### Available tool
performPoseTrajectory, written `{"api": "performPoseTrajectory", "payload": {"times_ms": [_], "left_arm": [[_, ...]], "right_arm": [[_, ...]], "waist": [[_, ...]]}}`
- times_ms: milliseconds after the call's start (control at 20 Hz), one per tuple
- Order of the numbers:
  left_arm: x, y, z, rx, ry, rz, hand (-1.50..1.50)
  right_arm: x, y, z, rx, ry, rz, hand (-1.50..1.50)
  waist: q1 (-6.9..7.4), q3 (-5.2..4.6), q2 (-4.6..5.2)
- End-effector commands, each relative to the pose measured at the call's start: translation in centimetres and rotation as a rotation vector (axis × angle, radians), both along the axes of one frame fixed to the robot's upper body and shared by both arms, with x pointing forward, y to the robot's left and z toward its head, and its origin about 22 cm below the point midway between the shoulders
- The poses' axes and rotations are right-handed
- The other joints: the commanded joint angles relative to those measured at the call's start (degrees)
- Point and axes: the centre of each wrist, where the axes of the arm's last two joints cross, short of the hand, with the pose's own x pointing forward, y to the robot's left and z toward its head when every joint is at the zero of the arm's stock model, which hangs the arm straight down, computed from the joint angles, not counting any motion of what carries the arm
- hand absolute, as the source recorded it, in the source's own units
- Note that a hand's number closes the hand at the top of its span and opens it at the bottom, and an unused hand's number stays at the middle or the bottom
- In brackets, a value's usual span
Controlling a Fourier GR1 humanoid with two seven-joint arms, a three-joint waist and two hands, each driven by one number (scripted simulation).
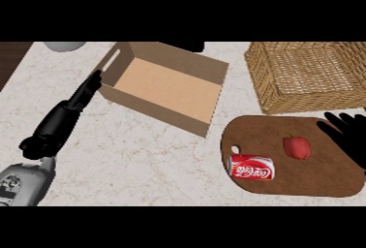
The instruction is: Pick the bell pepper from the cutting board and place it in the cardboard box
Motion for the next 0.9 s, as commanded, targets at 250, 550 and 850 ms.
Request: {"api": "performPoseTrajectory", "payload": {"times_ms": [250,550,850], "left_arm": [[-0.2,-0.2,-1.1,-0.010,0.011,-0.006,0.00],[0.2,0.2,-2.1,0.003,0.000,0.003,0.00],[-0.2,0.7,-1.3,-0.021,0.025,0.015,0.00]], "right_arm": [[0.5,6.0,-2.7,-0.075,0.086,-0.124,-1.50],[1.8,7.5,-6.9,-0.108,0.096,-0.134,-1.50],[3.2,6.1,-6.3,-0.115,0.054,-0.178,-1.50]], "waist": [[-0.06,0.08,0.01],[-0.52,0.12,0.02],[-0.61,0.13,-0.03]]}}
